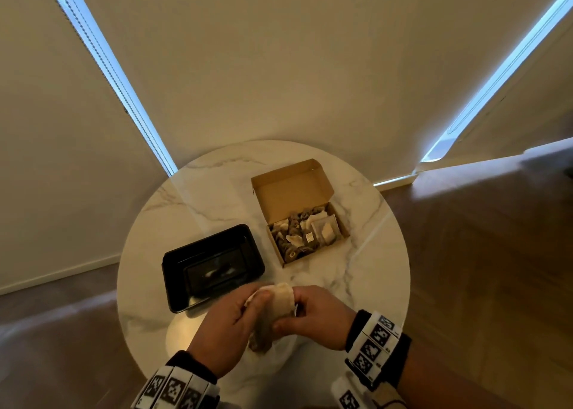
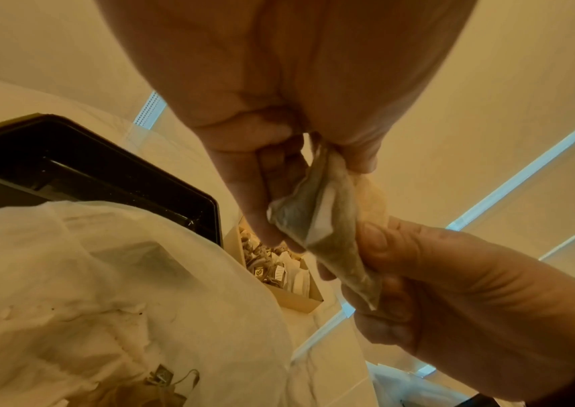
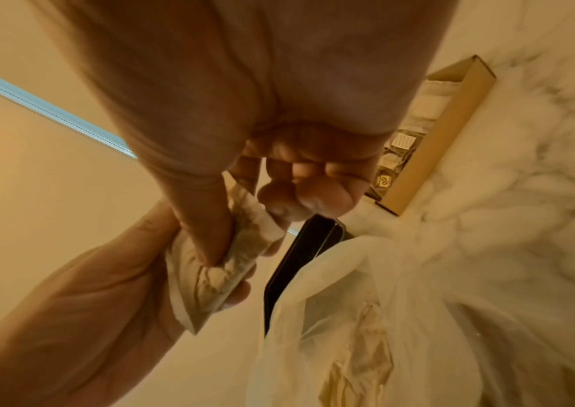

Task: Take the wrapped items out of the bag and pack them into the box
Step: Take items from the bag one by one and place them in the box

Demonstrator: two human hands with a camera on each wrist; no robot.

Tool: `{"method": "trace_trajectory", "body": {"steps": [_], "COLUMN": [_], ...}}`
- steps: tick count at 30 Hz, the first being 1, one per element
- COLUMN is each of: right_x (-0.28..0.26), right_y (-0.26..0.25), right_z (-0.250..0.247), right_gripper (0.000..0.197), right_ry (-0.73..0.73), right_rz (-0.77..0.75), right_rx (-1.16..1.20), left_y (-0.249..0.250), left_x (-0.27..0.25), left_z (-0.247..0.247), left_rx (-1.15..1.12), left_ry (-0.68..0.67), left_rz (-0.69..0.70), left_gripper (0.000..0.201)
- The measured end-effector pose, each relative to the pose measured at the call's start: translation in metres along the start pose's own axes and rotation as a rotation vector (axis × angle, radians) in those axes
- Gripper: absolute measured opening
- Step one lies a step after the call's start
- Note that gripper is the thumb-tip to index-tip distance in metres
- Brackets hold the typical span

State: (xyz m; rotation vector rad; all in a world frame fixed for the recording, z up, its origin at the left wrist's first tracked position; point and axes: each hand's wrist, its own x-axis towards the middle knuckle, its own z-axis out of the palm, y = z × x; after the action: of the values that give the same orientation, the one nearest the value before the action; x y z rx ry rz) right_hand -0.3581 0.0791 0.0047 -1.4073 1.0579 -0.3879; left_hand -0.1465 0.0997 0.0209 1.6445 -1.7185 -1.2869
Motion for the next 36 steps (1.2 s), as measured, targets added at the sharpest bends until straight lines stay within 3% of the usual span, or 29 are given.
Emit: {"method": "trace_trajectory", "body": {"steps": [5, 10, 14, 16, 23, 27, 32, 36], "right_x": [0.012, 0.057, 0.095, 0.109, 0.135, 0.139, 0.141, 0.142], "right_y": [0.003, 0.016, 0.031, 0.037, 0.059, 0.071, 0.060, 0.056], "right_z": [-0.055, -0.146, -0.189, -0.198, -0.195, -0.195, -0.195, -0.195], "right_gripper": [0.022, 0.024, 0.014, 0.012, 0.009, 0.036, 0.013, 0.023], "right_ry": [0.112, 0.280, 0.184, 0.132, -0.008, -0.042, -0.055, -0.034], "right_rz": [0.027, 0.168, 0.251, 0.291, 0.355, 0.369, 0.352, 0.374], "right_rx": [-0.181, -0.403, -0.727, -0.833, -1.063, -1.108, -1.157, -1.203], "left_y": [-0.006, -0.018, -0.027, -0.028, -0.037, -0.039, -0.041, -0.040], "left_x": [0.001, -0.017, -0.035, -0.042, -0.056, -0.057, -0.056, -0.055], "left_z": [-0.001, -0.008, -0.013, -0.013, -0.004, 0.001, 0.001, 0.001], "left_rx": [-0.105, -0.134, -0.175, -0.192, -0.175, -0.180, -0.145, -0.121], "left_ry": [0.067, 0.145, 0.154, 0.160, 0.189, 0.206, 0.194, 0.192], "left_rz": [-0.119, -0.238, -0.328, -0.363, -0.453, -0.456, -0.444, -0.438], "left_gripper": [0.042, 0.026, 0.032, 0.037, 0.018, 0.018, 0.018, 0.019]}}
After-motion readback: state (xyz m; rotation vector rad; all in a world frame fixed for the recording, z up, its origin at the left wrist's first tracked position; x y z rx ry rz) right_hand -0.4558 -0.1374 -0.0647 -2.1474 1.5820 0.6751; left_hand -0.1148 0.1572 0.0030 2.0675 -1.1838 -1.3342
